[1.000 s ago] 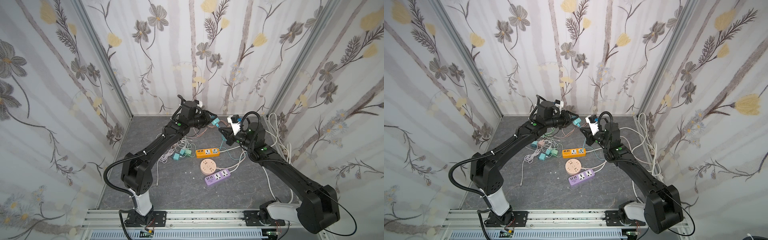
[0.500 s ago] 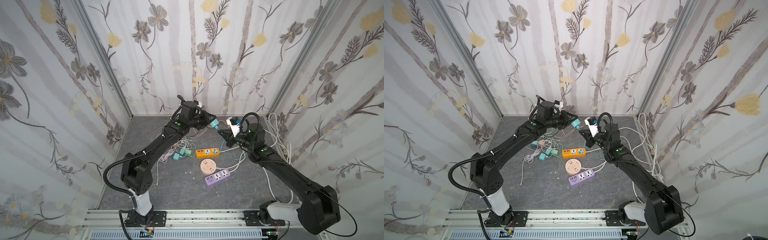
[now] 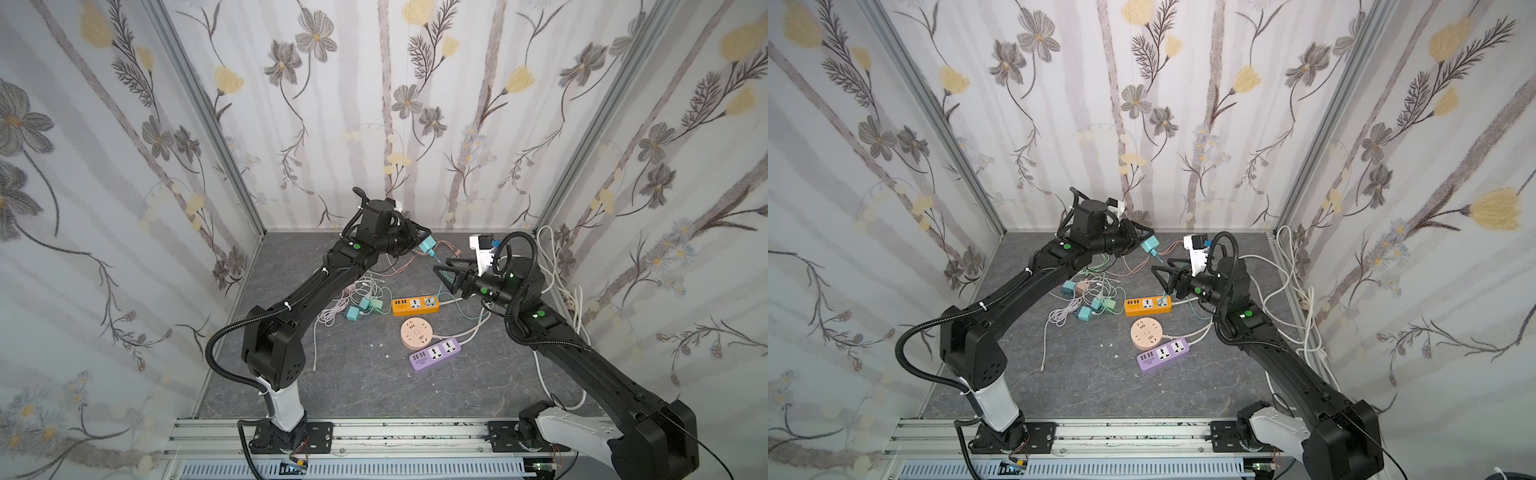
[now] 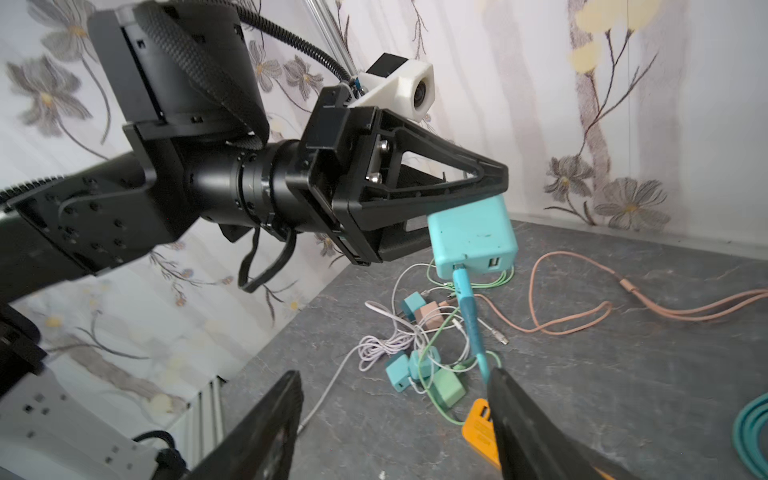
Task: Insert the plug
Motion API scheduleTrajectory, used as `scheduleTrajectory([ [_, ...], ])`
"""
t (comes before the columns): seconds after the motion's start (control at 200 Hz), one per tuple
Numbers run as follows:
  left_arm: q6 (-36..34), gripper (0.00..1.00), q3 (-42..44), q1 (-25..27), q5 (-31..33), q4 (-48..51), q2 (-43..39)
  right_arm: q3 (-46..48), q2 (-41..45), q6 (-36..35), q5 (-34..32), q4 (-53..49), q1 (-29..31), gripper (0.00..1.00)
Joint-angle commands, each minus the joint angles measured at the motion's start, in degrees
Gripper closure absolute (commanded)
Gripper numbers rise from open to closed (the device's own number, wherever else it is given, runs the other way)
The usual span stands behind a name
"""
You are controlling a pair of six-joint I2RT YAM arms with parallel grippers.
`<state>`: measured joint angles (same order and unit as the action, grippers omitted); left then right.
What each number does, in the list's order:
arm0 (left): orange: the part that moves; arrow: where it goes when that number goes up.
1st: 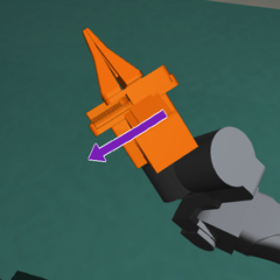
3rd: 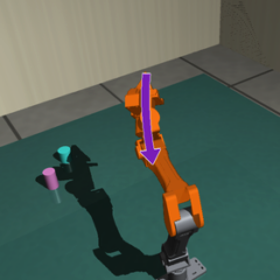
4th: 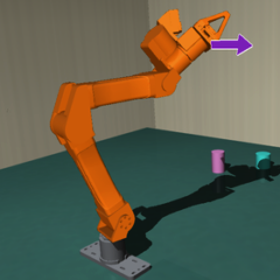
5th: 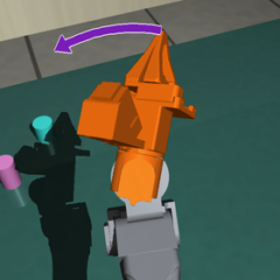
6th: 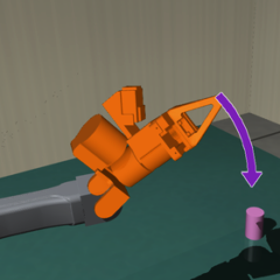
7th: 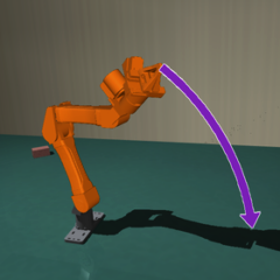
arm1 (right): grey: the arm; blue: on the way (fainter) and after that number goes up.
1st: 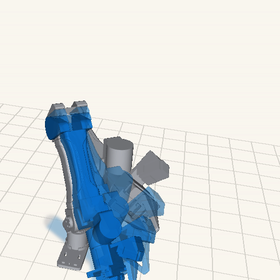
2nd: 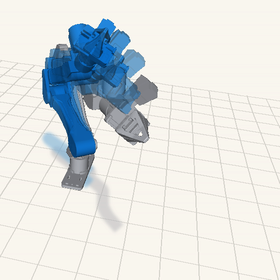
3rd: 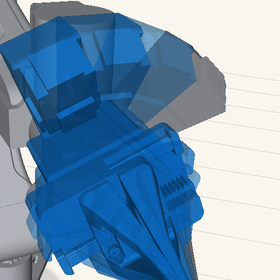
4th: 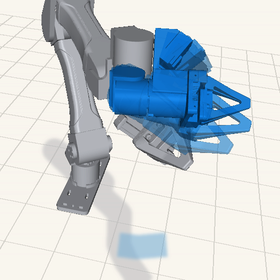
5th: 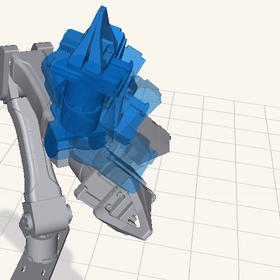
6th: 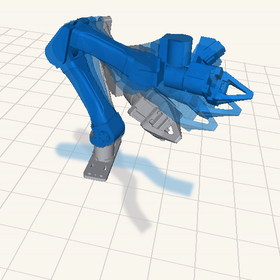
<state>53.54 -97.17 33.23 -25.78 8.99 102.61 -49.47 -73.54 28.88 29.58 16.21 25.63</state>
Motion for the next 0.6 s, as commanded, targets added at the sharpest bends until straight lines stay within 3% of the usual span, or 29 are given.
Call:
scheduleTrajectory([
  [0.0, 0.4, 1.00, -0.2, 0.0, -0.6, -2.7, -0.4, 0.5, -0.5, 20.4, -2.6, 6.7, 1.6, 0.27],
  [0.095, 2.4, 1.00, 1.8, 0.0, 0.1, -5.9, -1.4, 2.6, -1.9, 30.3, -4.6, 14.9, 2.6, 0.22],
  [0.18, 4.6, 1.00, 3.6, 0.0, -0.2, -10.0, -1.9, 3.2, -4.9, 32.8, -5.5, 21.5, 3.3, 0.20],
  [0.26, 7.4, 1.00, 5.3, 0.1, -0.6, -14.5, -2.1, 2.6, -8.1, 39.1, -6.5, 23.1, 3.4, 0.20],
  [0.355, 9.7, 1.00, 6.7, 0.1, -1.9, -20.4, -2.0, 2.7, -12.6, 46.2, -7.9, 32.4, 3.8, 0.20],
  [0.595, 9.7, 1.00, 7.3, 0.1, -1.5, -20.1, -2.5, 1.4, -23.0, 56.4, -11.7, 49.2, 3.4, 0.21],
])
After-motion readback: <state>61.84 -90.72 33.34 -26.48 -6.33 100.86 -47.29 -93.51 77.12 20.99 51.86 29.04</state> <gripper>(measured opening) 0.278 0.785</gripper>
